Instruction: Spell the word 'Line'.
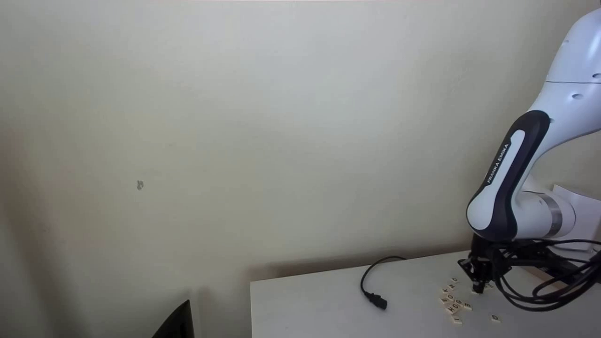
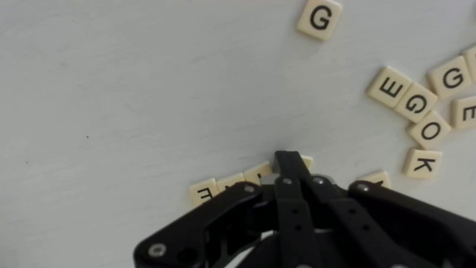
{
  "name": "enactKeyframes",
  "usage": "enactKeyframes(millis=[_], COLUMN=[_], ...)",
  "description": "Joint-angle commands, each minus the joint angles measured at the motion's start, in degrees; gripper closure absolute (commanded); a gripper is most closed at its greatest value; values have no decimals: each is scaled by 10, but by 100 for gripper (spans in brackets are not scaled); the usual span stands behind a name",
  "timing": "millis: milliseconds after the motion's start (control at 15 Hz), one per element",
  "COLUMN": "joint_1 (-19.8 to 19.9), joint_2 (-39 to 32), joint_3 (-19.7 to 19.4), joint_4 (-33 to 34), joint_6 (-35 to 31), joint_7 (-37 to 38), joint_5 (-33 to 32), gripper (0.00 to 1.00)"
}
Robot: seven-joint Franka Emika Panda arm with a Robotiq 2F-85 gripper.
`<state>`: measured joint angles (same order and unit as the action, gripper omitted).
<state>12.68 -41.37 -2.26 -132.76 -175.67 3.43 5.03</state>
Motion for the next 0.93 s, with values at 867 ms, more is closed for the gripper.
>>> enactKeyframes(millis=[867], joint_1=[-110], joint_2=[-19], joint_3=[-65], joint_4=[5], joint_6=[24], joint_7=[161], joint_5=[86], gripper=[100])
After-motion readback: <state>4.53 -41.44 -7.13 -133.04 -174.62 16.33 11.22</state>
